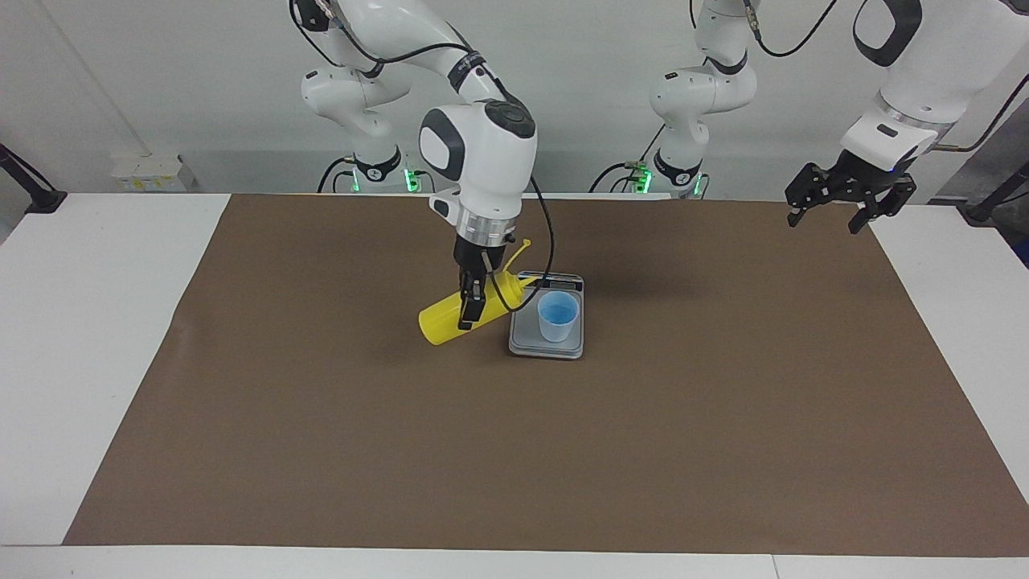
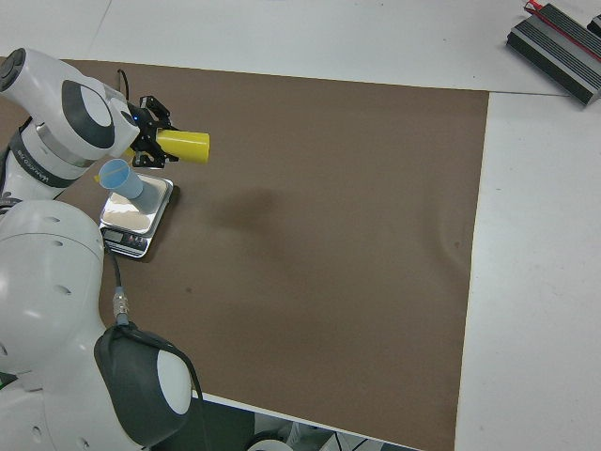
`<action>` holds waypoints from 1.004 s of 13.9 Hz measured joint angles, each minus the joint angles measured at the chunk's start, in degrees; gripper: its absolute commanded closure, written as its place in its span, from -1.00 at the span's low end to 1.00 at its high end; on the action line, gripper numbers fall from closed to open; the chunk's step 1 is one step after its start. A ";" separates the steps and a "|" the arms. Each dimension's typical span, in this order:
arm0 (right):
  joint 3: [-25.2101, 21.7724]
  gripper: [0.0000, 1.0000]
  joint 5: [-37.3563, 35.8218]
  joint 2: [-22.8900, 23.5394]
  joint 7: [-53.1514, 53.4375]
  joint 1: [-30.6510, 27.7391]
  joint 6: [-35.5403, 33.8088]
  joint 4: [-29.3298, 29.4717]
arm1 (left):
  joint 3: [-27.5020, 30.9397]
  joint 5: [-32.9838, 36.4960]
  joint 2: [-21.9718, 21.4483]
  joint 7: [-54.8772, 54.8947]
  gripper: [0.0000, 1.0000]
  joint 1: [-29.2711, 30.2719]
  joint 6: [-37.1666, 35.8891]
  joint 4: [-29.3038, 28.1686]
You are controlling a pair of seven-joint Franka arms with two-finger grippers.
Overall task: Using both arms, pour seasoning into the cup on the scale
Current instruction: 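Turn the bottle upright and carry it back to its spot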
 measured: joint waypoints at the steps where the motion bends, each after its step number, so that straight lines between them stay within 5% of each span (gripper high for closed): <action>1: -0.02 1.00 3.72 -0.04 -2.43 -1.48 -0.01 -0.48 | 0.00 0.00 0.00 -0.01 -1.00 0.00 0.00 0.00; 9: -0.26 1.00 35.47 -2.38 -30.65 -17.42 -0.01 -10.29 | 0.04 0.00 0.00 -0.05 -1.00 0.00 -0.08 0.00; 14: -0.37 1.00 44.91 -5.64 -47.52 -27.09 0.05 -18.58 | 0.03 0.00 0.00 -0.05 -1.00 0.00 -0.11 -0.06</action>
